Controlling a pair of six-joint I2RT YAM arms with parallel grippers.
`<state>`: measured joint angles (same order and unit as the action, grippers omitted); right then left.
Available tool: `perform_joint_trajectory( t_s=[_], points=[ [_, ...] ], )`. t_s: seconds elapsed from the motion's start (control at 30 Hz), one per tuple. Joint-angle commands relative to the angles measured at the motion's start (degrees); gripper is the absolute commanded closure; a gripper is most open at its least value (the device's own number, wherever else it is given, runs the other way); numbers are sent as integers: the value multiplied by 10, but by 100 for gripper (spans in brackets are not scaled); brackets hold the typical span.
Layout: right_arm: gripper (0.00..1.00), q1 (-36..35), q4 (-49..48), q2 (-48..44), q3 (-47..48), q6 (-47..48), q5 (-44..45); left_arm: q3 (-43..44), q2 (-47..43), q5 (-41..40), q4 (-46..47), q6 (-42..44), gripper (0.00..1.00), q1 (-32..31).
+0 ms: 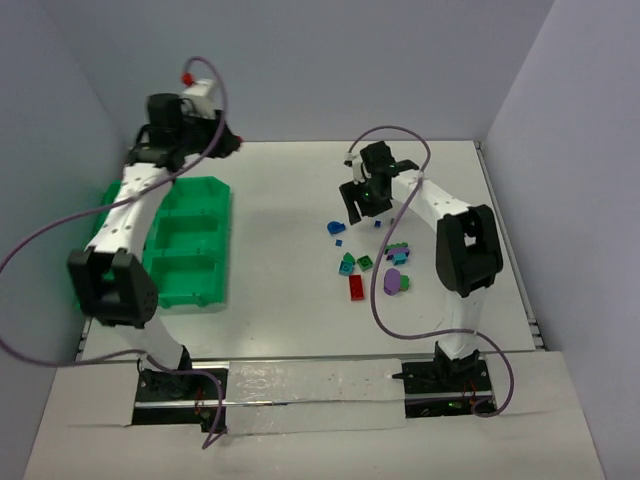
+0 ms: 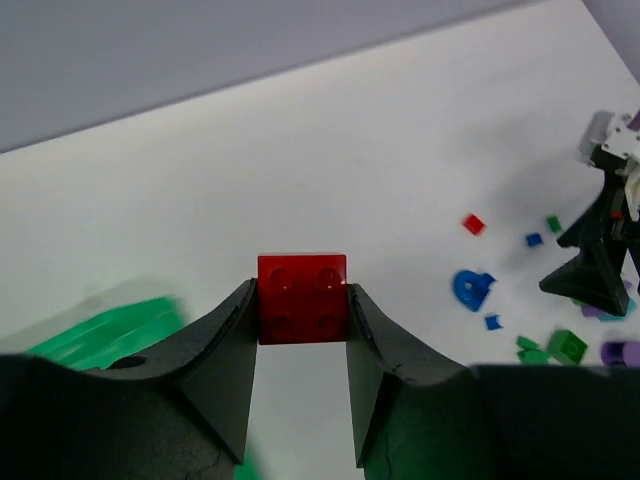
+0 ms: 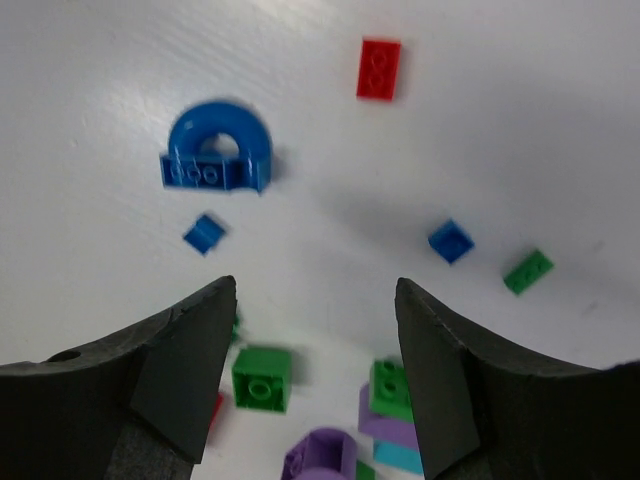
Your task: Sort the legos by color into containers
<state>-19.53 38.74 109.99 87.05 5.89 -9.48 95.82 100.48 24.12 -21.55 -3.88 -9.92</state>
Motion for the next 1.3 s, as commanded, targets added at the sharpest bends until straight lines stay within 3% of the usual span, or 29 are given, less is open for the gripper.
perform_joint_trajectory(
  t_s=[0.0, 0.1, 0.27, 0.47, 0.67, 0.8, 1.07, 1.27],
  points=[
    [30, -16, -18, 50, 75, -28, 21, -63, -90, 26, -88, -4, 99, 106],
    [31, -17, -4, 100, 128, -38, 25, -102, -140, 39, -122, 19, 99, 218],
    [31, -17, 7, 127, 164, -47, 34, -164, -174, 19, -159, 93, 98, 322],
    [30, -17, 13, 132, 179, -48, 48, -237, -166, 0, -165, 133, 97, 384],
    [30, -18, 20, 142, 194, -53, 46, -259, -137, -28, -145, 140, 94, 394],
    [30, -18, 16, 144, 189, -54, 55, -265, -107, -66, -124, 144, 86, 397],
    [30, -15, 5, 167, 203, -47, 83, -274, -79, -86, -103, 146, 46, 399],
    [31, -13, -10, 197, 223, -41, 107, -260, -85, -78, -104, 138, 30, 398]
  ],
)
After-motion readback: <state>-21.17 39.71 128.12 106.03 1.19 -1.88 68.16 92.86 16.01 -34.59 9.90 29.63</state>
